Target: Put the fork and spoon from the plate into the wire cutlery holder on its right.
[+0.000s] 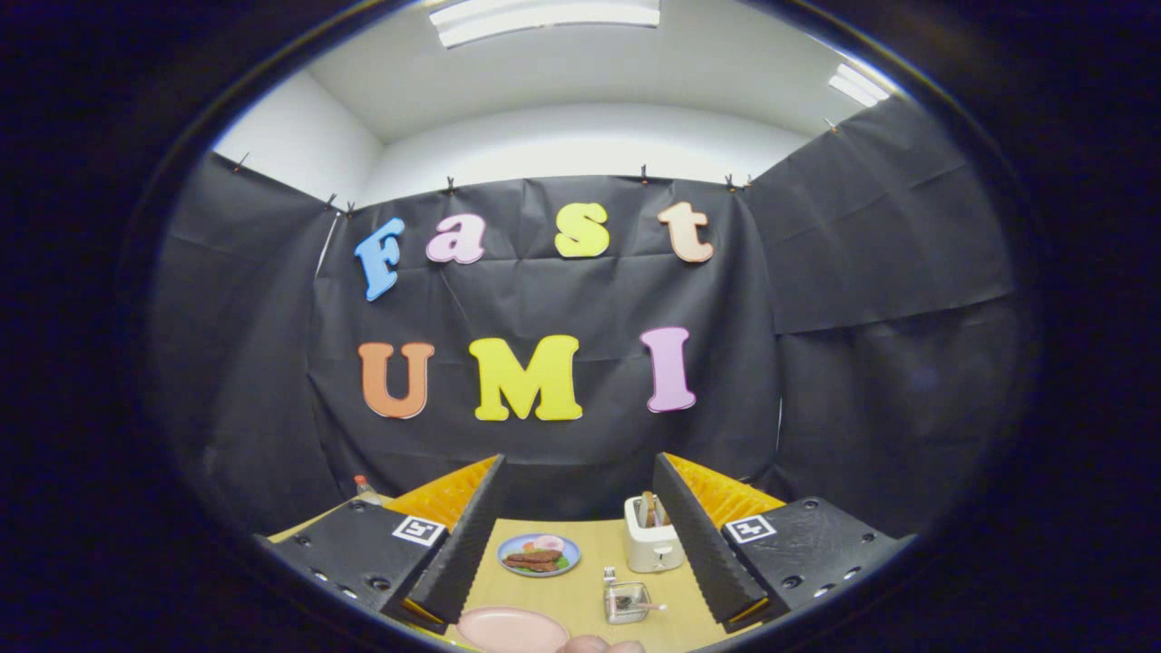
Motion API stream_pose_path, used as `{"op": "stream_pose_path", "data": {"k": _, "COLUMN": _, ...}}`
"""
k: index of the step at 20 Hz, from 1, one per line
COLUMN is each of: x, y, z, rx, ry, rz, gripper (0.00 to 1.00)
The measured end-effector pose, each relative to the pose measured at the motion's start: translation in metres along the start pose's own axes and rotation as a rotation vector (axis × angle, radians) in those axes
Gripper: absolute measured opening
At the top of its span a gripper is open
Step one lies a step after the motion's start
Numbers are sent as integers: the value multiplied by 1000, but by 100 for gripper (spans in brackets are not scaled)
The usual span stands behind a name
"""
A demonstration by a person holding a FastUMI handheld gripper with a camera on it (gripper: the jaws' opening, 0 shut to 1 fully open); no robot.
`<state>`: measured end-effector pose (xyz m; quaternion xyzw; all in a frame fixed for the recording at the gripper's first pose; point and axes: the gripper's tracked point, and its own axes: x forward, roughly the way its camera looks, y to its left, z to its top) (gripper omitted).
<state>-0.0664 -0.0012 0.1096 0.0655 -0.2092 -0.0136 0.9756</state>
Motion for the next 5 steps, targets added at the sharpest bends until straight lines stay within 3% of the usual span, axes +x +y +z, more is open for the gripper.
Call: {"op": "stream_pose_path", "data": {"k": 5, "x": -17, "y": -29, "z": 4, "rx": -34, "ry": -38, "rz": -100, "gripper": 96}}
